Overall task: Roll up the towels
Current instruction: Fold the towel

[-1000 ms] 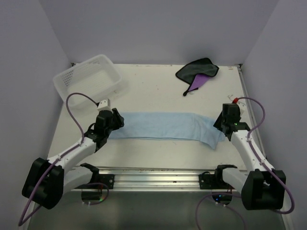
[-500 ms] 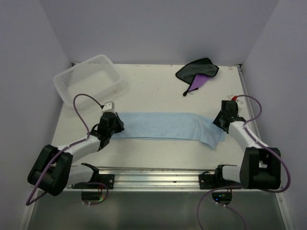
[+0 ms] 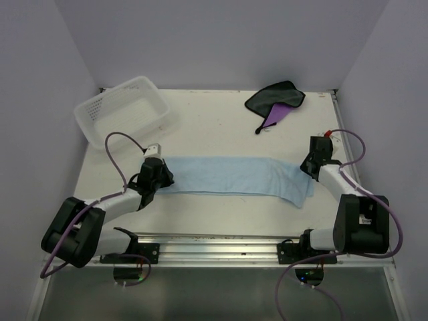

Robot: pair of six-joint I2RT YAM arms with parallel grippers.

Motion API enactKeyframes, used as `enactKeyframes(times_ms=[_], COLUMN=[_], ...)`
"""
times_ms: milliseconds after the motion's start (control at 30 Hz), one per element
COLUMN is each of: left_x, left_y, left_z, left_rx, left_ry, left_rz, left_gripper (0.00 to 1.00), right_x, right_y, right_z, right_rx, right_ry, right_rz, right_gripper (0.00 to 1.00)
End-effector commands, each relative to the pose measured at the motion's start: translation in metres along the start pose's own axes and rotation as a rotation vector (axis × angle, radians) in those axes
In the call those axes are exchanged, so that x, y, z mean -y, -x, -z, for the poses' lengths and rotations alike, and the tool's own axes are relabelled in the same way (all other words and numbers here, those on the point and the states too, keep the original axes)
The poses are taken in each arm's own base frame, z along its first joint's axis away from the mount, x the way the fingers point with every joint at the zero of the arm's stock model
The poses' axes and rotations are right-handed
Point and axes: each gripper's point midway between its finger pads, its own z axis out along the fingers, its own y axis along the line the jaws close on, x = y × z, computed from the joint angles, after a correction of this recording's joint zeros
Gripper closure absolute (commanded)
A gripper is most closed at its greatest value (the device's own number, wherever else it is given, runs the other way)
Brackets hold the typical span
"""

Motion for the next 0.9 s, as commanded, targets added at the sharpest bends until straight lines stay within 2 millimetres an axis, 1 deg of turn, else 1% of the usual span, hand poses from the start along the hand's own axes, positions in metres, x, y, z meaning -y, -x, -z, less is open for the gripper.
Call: enactKeyframes(times_ms=[0, 100, 133, 200, 233, 300, 333, 433, 600, 633, 800, 867], left_x=[0.008, 0.004, 0.002, -0.001, -0.001, -0.002, -0.003, -0.003, -0.002, -0.001, 0.000, 0.000], left_y=[0.009, 0.009, 0.008, 0.007, 0.007, 0.006, 0.005, 0.004, 0.004, 0.004, 0.004, 0.004], left_z=[-0.004, -0.004, -0.005, -0.005, -0.005, -0.006, -0.007, -0.008, -0.009, -0.009, -0.010, -0.010], left_rx=[0.041, 0.044, 0.042, 0.039, 0.038, 0.035, 0.032, 0.026, 0.019, 0.017, 0.017, 0.018], left_ry=[-0.028, -0.009, 0.002, 0.013, 0.017, 0.023, 0.026, 0.026, 0.025, 0.023, 0.017, 0.015], left_rz=[-0.005, -0.008, -0.012, -0.018, -0.019, -0.021, -0.022, -0.023, -0.029, -0.031, -0.030, -0.028], left_gripper=[0.88, 0.88, 0.89, 0.89, 0.89, 0.90, 0.90, 0.90, 0.91, 0.91, 0.91, 0.91], right_x=[-0.014, -0.017, -0.020, -0.020, -0.023, -0.023, -0.025, -0.026, -0.021, -0.020, -0.018, -0.015], right_y=[0.029, 0.034, 0.040, 0.041, 0.046, 0.045, 0.050, 0.052, 0.058, 0.059, 0.064, 0.063], right_z=[-0.002, -0.003, -0.002, -0.004, -0.003, -0.006, -0.006, -0.009, -0.015, -0.016, -0.013, -0.011], right_rx=[0.066, 0.066, 0.073, 0.062, 0.069, 0.047, 0.053, 0.040, 0.015, 0.013, 0.027, 0.031], right_ry=[0.036, 0.042, 0.046, 0.039, 0.042, 0.032, 0.033, 0.020, -0.004, -0.004, -0.003, -0.008], right_rz=[-0.039, -0.039, -0.040, -0.034, -0.033, -0.026, -0.028, -0.021, -0.026, -0.032, -0.040, -0.033], right_gripper=[0.81, 0.82, 0.83, 0.84, 0.84, 0.85, 0.85, 0.84, 0.64, 0.62, 0.60, 0.60])
